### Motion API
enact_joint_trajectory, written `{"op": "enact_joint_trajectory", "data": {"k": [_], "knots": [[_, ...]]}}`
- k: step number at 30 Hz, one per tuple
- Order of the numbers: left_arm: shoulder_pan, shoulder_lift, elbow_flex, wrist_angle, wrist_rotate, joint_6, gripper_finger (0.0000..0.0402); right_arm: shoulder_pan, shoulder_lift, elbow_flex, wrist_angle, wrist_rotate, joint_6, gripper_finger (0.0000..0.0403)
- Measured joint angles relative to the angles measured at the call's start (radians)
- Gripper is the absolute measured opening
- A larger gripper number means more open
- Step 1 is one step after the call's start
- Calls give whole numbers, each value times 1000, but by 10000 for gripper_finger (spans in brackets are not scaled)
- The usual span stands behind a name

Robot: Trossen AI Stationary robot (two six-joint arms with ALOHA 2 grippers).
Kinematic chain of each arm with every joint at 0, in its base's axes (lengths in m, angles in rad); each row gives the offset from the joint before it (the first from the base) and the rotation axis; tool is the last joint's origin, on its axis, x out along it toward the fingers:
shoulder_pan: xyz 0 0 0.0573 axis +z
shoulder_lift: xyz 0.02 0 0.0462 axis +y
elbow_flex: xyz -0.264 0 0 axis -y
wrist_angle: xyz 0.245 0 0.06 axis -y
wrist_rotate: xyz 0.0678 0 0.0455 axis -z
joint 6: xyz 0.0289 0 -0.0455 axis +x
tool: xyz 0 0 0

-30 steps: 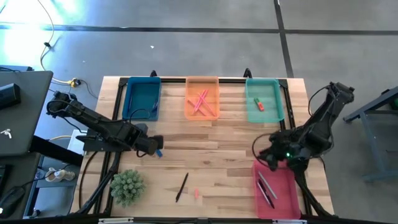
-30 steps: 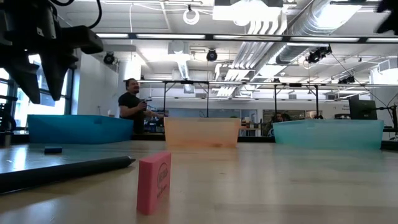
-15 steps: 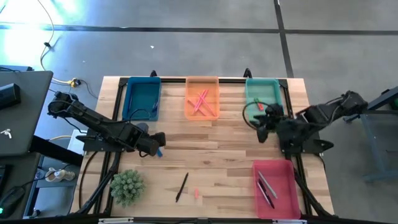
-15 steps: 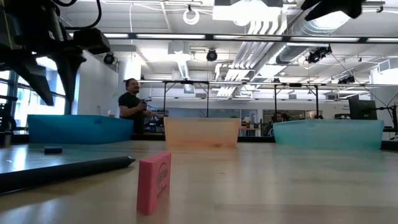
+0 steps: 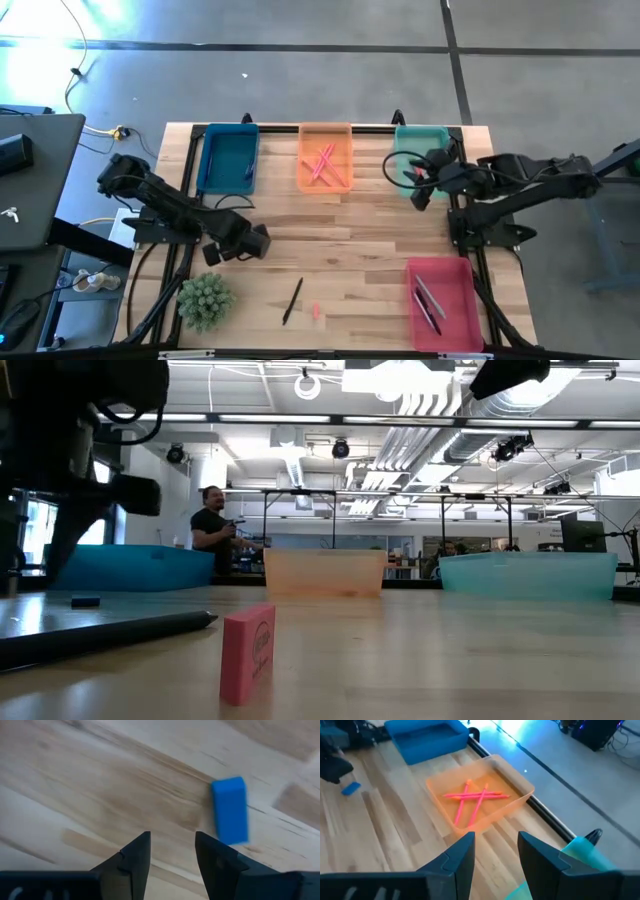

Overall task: Sort crayons/erasers/pens/pencils in bins
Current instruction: Put the blue eraser into the green bin

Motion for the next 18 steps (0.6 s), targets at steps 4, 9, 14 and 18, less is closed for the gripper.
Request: {"op": "enact_joint_trajectory", "data": {"k": [4, 9, 14, 18], "knots": [[-2, 17, 1, 109, -81, -33, 144, -27, 0, 0, 0, -16, -57, 142], [14, 21, 2, 148, -169, -40, 144, -53, 0, 0, -7, -58, -68, 142], [34, 45, 2, 149, -182, -37, 145, -63, 0, 0, -10, -98, -91, 142], [40, 75, 2, 156, -162, -30, 145, -63, 0, 0, -11, -104, -91, 142]]}}
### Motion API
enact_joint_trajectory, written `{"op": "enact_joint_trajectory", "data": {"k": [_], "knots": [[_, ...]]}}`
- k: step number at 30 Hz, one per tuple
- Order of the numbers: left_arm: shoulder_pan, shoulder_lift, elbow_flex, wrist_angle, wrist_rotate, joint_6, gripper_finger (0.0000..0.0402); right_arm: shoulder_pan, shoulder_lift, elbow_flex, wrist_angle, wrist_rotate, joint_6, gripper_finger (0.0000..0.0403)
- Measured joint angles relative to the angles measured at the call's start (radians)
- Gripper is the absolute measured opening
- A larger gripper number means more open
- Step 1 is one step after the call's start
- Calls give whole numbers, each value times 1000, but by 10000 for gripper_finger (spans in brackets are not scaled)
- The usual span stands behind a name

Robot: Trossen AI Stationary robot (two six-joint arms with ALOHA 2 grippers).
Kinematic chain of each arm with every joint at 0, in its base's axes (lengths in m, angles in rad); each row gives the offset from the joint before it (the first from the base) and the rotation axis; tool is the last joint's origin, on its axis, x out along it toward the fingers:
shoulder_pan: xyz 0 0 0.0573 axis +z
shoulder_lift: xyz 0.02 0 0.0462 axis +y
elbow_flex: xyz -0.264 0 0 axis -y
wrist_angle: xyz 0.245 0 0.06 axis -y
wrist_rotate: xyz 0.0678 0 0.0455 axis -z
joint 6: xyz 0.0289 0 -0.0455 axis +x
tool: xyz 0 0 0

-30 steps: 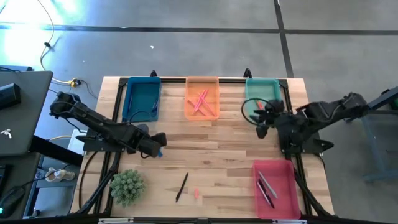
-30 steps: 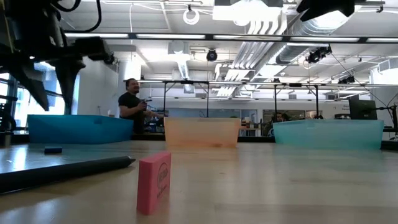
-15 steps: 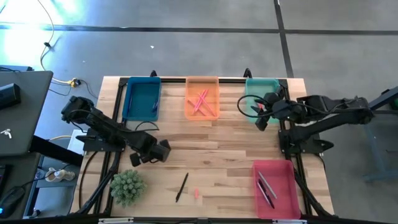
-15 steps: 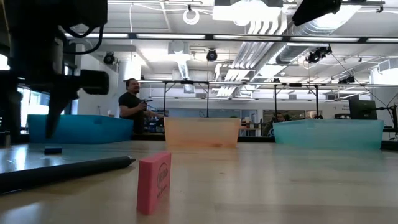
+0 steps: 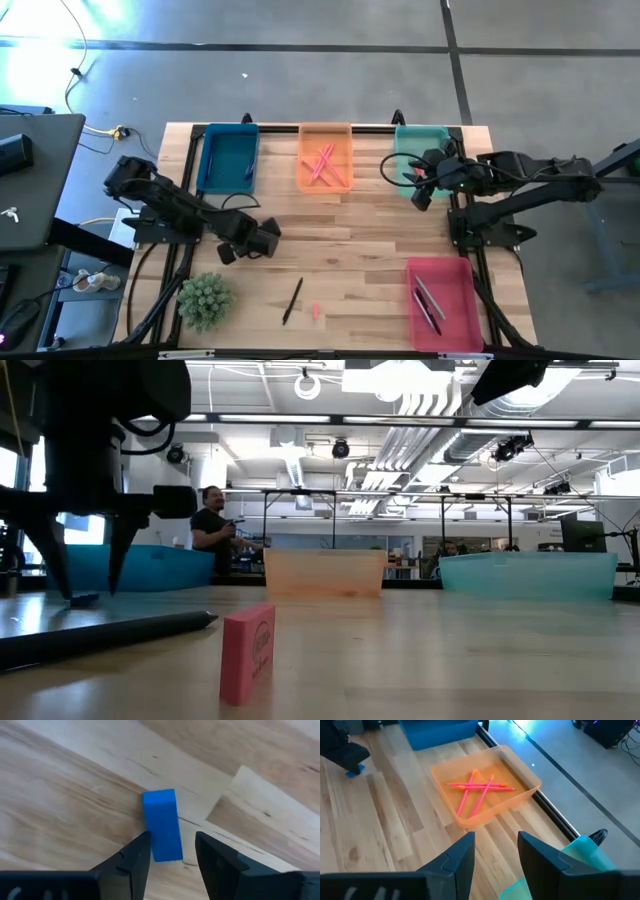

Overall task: Sort crayons/erasers/pens/pencils in bins
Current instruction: Put the blue eraser into the green bin

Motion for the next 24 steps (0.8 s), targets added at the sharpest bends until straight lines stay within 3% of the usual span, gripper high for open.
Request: {"op": "enact_joint_trajectory", "data": {"k": [15, 24], "knots": [[0, 44, 4, -33, 21, 8, 138, 0, 0, 0, -2, 0, 1, 142], [-1, 90, 11, -39, 45, 68, 106, 0, 0, -1, -2, 0, 1, 142]]}}
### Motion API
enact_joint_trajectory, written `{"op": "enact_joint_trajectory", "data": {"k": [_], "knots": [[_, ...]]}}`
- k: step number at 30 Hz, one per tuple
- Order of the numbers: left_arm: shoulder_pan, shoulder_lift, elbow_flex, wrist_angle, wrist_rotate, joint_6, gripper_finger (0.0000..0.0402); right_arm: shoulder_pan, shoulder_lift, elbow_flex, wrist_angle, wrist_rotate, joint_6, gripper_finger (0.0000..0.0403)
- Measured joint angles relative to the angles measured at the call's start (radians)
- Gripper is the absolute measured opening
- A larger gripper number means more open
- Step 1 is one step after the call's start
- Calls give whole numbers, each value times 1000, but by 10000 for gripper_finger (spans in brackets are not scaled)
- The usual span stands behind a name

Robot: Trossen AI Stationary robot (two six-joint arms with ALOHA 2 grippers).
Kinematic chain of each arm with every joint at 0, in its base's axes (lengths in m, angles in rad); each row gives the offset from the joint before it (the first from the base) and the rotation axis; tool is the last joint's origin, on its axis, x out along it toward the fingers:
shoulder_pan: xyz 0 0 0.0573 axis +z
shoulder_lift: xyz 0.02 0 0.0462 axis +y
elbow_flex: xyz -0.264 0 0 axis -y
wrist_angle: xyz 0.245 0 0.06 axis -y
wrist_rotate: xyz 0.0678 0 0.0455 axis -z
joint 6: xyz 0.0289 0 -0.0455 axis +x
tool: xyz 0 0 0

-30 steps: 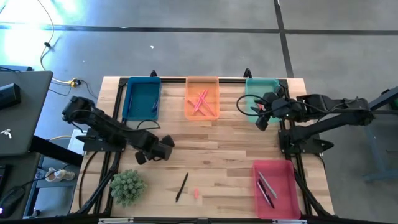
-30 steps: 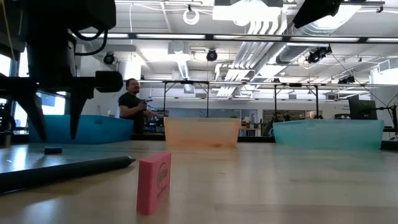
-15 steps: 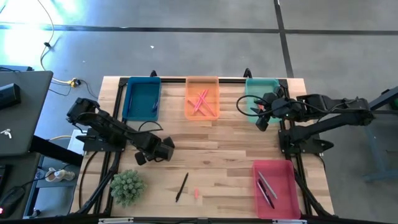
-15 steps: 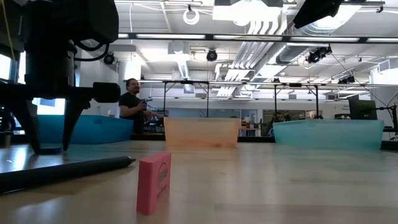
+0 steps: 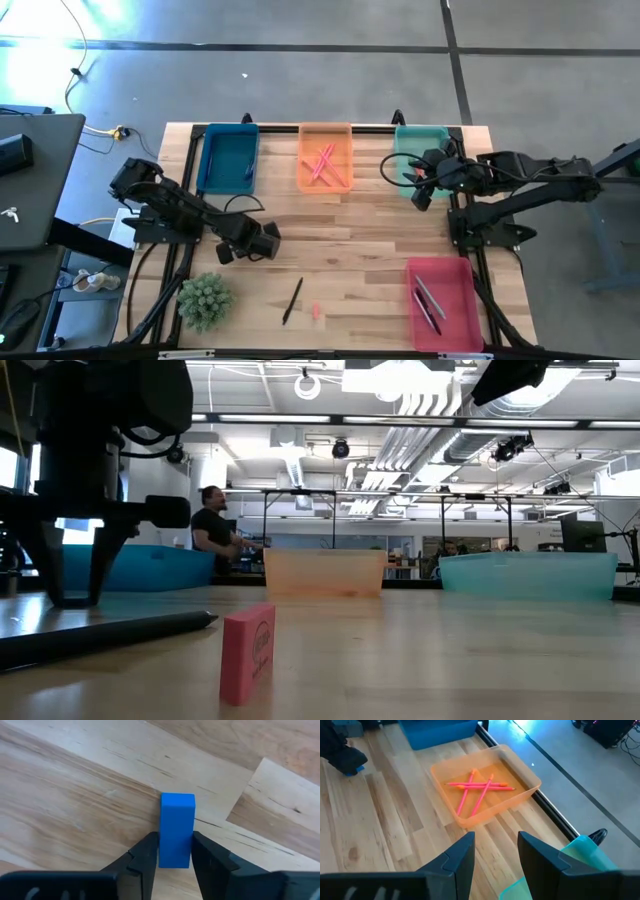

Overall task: Sort crayons/erasers/pens/pencils in bins
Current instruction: Put the blue eraser into the green bin

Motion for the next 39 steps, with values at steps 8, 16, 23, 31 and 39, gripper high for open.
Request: {"op": "enact_joint_trajectory", "data": {"k": [8, 16, 23, 31, 39], "knots": [[0, 3, 10, -11, -10, 44, 68, 0, 0, 0, 0, 0, 0, 142], [-1, 16, 47, -28, -34, 91, 67, 0, 0, 0, 1, 0, 0, 142], [1, 25, 91, -16, -42, 188, 68, 0, 0, 0, 1, 0, -8, 142], [1, 18, 178, 152, -100, 406, 69, 0, -1, -1, 17, -14, -9, 142], [15, 19, 223, 471, -167, 719, 69, 0, 0, -1, 75, -132, -15, 142]]}}
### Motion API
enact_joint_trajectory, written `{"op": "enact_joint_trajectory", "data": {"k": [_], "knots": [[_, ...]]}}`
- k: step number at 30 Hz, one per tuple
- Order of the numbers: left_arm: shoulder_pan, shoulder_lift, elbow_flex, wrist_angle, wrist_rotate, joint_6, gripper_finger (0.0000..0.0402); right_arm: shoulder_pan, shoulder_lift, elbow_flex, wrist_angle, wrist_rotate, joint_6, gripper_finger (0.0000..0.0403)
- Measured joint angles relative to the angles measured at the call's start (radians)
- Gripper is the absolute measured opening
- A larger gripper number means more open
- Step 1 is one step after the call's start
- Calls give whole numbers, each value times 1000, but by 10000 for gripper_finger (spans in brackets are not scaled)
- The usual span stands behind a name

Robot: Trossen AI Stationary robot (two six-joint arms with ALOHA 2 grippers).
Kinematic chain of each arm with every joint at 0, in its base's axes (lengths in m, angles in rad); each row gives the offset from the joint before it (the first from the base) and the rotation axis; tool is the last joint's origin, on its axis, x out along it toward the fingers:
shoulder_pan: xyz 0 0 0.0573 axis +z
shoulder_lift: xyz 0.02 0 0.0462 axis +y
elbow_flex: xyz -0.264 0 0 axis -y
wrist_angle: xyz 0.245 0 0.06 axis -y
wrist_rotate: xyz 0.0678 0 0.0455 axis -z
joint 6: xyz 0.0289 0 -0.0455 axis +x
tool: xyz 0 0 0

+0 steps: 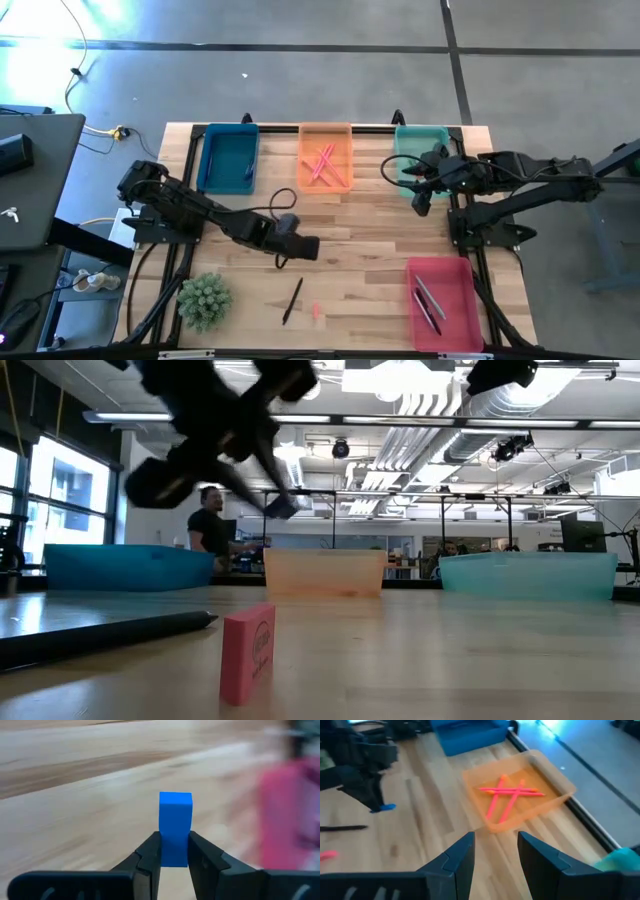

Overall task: Sort crayons/erasers/pens/pencils in bins
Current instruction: Put the blue eraser into the green bin

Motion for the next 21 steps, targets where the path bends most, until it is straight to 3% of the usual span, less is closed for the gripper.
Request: {"op": "enact_joint_trajectory", "data": {"k": [8, 14, 21], "knots": [[70, -1, 3, 349, 110, 279, 69, 0, 9, 0, 90, -149, -30, 142], [128, -1, 3, 468, 232, 410, 69, 0, 40, 0, 180, -215, -22, 142], [186, -2, 3, 571, 458, 514, 69, 0, 116, 0, 301, -406, -141, 142]]}}
